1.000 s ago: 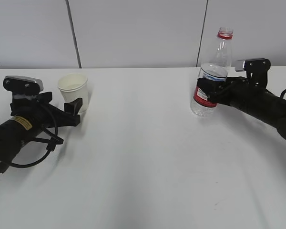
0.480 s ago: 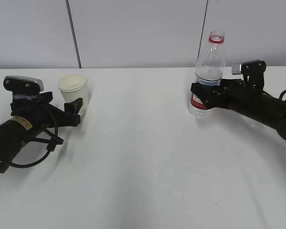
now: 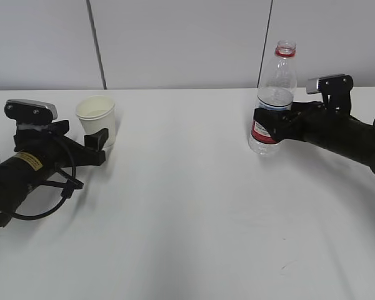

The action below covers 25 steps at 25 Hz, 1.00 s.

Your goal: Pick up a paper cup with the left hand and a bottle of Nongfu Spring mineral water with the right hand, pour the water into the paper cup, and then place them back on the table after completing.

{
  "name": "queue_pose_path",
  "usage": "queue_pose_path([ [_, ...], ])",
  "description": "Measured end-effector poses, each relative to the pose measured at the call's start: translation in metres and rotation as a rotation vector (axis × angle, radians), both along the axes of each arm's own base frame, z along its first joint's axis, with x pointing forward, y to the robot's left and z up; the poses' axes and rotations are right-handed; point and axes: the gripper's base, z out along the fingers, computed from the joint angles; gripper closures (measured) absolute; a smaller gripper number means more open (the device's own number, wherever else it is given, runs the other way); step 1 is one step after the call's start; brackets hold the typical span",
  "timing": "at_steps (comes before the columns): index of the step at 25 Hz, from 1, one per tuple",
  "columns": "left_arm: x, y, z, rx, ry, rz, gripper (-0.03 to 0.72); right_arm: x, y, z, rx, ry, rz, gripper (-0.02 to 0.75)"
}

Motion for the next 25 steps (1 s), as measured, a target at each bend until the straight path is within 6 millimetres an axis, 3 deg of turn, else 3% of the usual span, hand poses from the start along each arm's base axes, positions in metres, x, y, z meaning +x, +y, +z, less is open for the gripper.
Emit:
queue_pose_path([
  [25, 0.000, 0.000, 0.000, 0.000, 0.000, 0.000, 0.110, -0.004, 0.002, 0.021, -0.022, 0.033, 0.030, 0.100],
])
